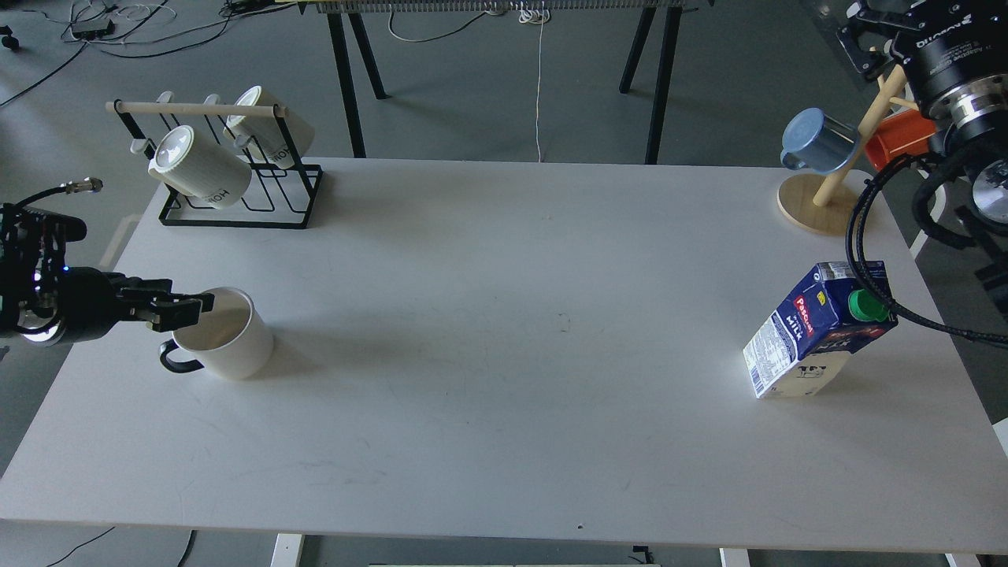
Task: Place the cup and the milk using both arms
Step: 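Reach the left gripper to the white mug and grasp it, then slide the white mug with the left gripper toward the table center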
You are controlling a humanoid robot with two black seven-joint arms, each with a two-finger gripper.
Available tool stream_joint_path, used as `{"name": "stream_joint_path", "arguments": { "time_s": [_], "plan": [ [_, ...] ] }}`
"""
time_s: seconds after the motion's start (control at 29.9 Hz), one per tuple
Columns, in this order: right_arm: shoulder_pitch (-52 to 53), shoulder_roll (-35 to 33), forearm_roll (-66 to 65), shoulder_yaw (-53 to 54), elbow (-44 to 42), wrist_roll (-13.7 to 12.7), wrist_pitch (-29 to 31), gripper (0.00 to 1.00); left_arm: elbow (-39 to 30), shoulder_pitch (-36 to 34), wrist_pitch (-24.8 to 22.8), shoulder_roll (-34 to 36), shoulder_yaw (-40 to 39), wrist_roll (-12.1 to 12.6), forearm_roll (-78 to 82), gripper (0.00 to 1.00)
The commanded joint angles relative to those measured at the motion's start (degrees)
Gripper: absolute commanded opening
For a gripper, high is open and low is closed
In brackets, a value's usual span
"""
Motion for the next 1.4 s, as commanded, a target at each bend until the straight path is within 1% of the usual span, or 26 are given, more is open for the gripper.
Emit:
{"name": "stream_joint_path", "arguments": {
  "time_s": [0.0, 0.03, 0.1, 0.13, 0.2, 0.27, 0.37, 0.4, 0.67, 0.77, 0.84, 0.87, 0.94, 1.0, 1.04, 1.1, 1.14, 1.2, 1.27, 1.37],
  "plan": [
    [0.0, 0.0, 0.0, 0.0, 0.0, 0.0, 0.0, 1.00, 0.0, 0.3, 0.1, -0.2, 0.2, 0.0, 0.3, 0.63],
    [0.0, 0.0, 0.0, 0.0, -0.1, 0.0, 0.0, 1.00, 0.0, 0.5, 0.2, -0.2, 0.2, 0.0, 0.3, 0.60],
    [0.0, 0.0, 0.0, 0.1, -0.1, 0.0, 0.0, 1.00, 0.0, 0.9, 0.7, -0.2, 0.2, 0.0, 0.3, 0.43],
    [0.0, 0.0, 0.0, 0.1, -0.1, 0.0, 0.0, 1.00, 0.1, 0.9, 0.8, -0.2, 0.2, 0.0, 0.3, 0.39],
    [0.0, 0.0, 0.0, 0.1, -0.1, 0.0, 0.0, 1.00, 0.0, 1.0, 0.9, -0.2, 0.5, 0.0, 0.3, 0.37],
    [0.0, 0.0, 0.0, 0.1, -0.1, 0.0, 0.0, 1.00, 0.0, 1.0, 0.9, -0.7, 0.6, 0.0, 0.3, 0.30],
    [0.1, 0.0, 0.0, 0.0, -0.1, 0.0, 0.0, 1.00, 0.1, 1.0, 0.6, -1.1, 1.0, -0.2, 0.3, 0.08],
    [0.1, 0.0, 0.0, 0.1, -0.1, 0.0, 0.0, 1.00, 0.0, 1.0, 0.6, -1.1, 1.1, -0.3, 0.3, 0.05],
    [0.2, -0.1, 0.0, 0.1, -0.2, 0.0, 0.0, 1.00, -0.5, 0.4, 0.3, -1.1, 1.3, -0.3, 0.4, 0.03],
    [0.4, -0.2, 0.0, 0.1, -0.2, 0.0, 0.0, 1.00, -2.3, -0.2, 0.0, -1.0, 1.1, -0.8, 0.4, 0.02],
    [0.5, -0.2, 0.0, 0.1, -0.1, 0.0, 0.0, 1.00, -4.9, -1.1, -0.3, -0.7, 1.1, -1.0, 0.4, 0.02],
    [0.6, -0.2, 0.0, 0.1, -0.2, 0.0, 0.0, 1.00, -6.2, -2.3, -1.2, -0.7, 1.1, -1.0, 0.4, 0.02],
    [0.9, -0.6, 0.0, 0.1, -0.2, 0.0, 0.0, 1.00, -8.8, -5.2, -4.5, -1.1, 1.0, -0.7, 0.4, 0.02],
    [2.3, -0.8, -0.2, 0.0, -0.5, -0.3, 0.0, 1.00, -11.6, -8.1, -8.4, -2.0, 1.0, 0.0, 0.4, 0.02],
    [3.6, -0.8, -0.6, 0.0, -0.6, -0.3, 0.0, 1.00, -12.6, -9.1, -8.4, -3.1, 1.0, 0.6, 0.4, 0.02],
    [7.0, -0.7, -2.5, 0.0, -0.8, -0.4, 0.0, 1.00, -14.9, -10.8, -8.4, -6.9, 1.0, 3.3, 0.4, 0.02],
    [8.6, -0.4, -3.5, 0.0, -0.8, -0.4, 0.0, 1.00, -15.8, -11.7, -8.4, -9.1, 1.0, 5.3, 0.4, 0.02],
    [10.7, -0.1, -4.2, 0.0, -0.7, -0.4, 0.0, 1.00, -16.5, -13.6, -8.4, -12.2, 1.1, 7.4, 0.4, 0.03],
    [11.6, 0.1, -4.2, -0.1, -0.7, -0.4, 0.0, 1.00, -16.5, -14.9, -8.4, -15.4, 1.2, 8.3, 0.4, 0.03],
    [12.2, 1.8, -4.2, -0.3, -0.7, -0.4, 0.0, 1.00, -16.5, -15.5, -8.4, -20.0, 1.3, 8.4, 0.5, 0.03]
  ]
}}
